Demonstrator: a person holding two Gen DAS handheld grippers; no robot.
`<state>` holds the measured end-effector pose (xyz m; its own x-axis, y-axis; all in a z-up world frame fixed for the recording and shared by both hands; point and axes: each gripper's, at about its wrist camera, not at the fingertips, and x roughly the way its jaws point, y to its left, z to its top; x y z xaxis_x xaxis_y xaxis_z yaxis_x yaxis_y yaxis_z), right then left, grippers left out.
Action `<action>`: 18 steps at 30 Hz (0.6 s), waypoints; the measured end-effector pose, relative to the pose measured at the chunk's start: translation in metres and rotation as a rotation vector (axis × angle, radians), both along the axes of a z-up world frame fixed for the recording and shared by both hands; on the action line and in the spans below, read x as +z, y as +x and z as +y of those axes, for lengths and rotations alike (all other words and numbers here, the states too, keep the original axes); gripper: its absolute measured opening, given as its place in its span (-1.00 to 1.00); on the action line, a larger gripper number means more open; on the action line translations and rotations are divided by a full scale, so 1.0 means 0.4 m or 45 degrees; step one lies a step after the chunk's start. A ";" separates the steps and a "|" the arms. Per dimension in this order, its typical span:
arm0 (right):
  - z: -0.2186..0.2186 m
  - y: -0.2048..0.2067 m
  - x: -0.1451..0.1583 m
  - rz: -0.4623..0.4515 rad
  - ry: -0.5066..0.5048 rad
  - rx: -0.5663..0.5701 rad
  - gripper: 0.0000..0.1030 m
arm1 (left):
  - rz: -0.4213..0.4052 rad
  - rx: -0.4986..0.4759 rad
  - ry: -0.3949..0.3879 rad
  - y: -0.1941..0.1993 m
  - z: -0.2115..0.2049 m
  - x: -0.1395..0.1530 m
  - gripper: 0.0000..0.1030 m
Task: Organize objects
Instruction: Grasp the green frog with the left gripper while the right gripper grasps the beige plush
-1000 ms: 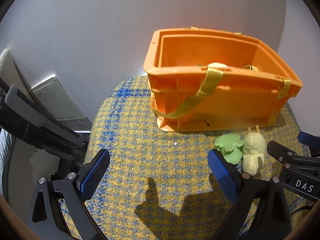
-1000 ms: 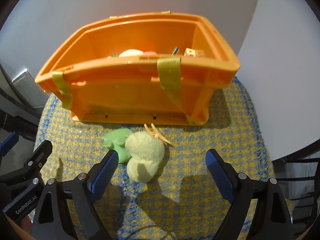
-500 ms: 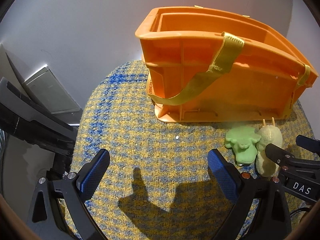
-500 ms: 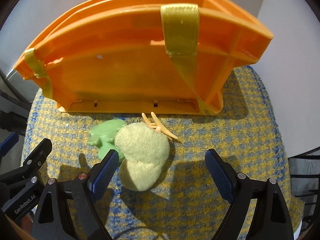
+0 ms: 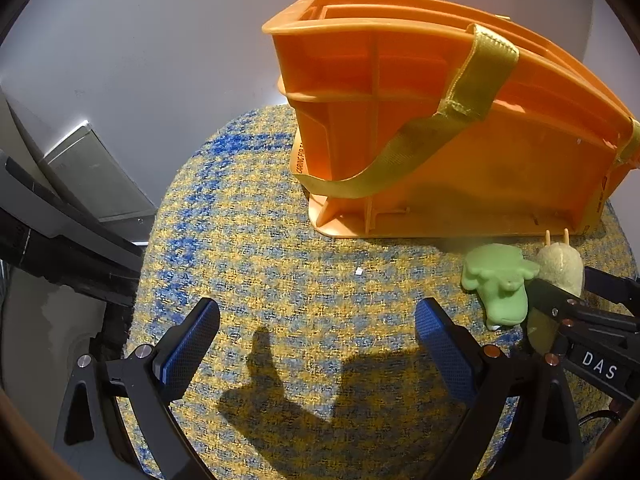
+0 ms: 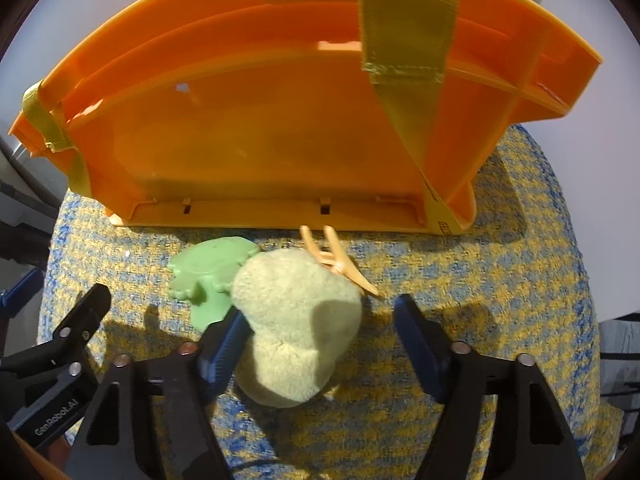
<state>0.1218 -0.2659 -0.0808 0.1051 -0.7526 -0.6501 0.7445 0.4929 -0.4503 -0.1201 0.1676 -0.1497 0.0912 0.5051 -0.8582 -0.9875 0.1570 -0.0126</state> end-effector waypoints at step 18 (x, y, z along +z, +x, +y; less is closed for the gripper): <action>0.055 -0.085 0.059 -0.017 -0.079 0.013 -0.01 | -0.045 -0.092 0.045 0.077 -0.040 0.049 0.93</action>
